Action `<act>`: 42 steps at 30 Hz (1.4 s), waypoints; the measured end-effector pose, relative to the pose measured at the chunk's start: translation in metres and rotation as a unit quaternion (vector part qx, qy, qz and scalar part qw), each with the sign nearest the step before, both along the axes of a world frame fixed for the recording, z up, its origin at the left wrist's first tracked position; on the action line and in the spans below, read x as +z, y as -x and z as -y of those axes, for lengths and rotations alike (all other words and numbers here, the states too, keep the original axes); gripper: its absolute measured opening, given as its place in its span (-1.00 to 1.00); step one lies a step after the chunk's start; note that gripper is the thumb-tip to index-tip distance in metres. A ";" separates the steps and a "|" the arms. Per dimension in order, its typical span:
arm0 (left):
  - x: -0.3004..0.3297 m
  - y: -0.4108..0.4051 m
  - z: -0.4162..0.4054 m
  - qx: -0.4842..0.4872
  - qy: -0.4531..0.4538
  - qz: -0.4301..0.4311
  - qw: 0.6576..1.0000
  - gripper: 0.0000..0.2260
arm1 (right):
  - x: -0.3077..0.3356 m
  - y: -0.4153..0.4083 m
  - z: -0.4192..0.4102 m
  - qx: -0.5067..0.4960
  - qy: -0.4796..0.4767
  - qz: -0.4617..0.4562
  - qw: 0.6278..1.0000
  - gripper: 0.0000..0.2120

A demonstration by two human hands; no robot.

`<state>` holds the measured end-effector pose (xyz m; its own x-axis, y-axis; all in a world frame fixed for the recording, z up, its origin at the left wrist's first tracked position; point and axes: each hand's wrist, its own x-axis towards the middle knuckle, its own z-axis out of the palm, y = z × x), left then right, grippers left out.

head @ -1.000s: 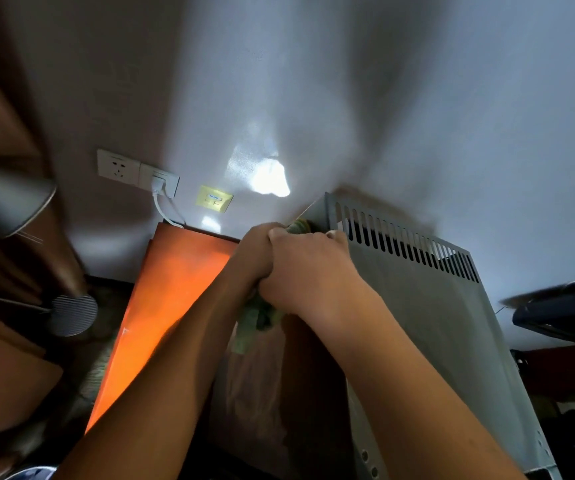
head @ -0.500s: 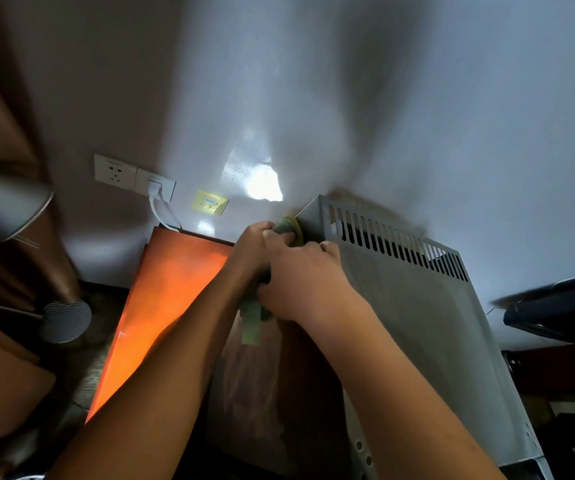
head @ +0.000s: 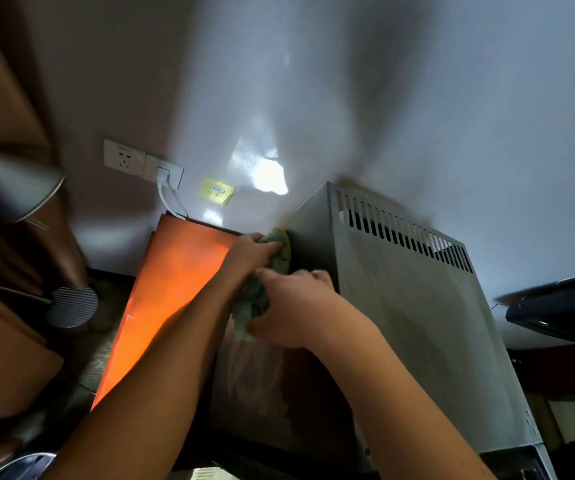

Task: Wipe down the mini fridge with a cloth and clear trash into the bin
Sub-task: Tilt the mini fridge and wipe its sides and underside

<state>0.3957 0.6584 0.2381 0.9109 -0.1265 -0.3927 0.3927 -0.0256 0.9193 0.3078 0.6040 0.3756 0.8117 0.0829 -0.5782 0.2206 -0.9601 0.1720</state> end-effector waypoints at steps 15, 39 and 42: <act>-0.002 -0.031 -0.003 -0.066 -0.233 0.086 0.966 -0.80 | -0.009 -0.002 0.009 0.057 0.023 0.017 0.998 -0.62; -0.002 -0.043 -0.001 -0.032 -0.128 0.197 0.972 -0.84 | -0.019 -0.098 0.035 0.155 -0.080 0.265 0.948 -0.75; -0.011 -0.054 0.000 -0.029 -0.111 0.166 0.979 -0.80 | -0.024 -0.105 0.036 0.130 -0.097 0.280 0.946 -0.74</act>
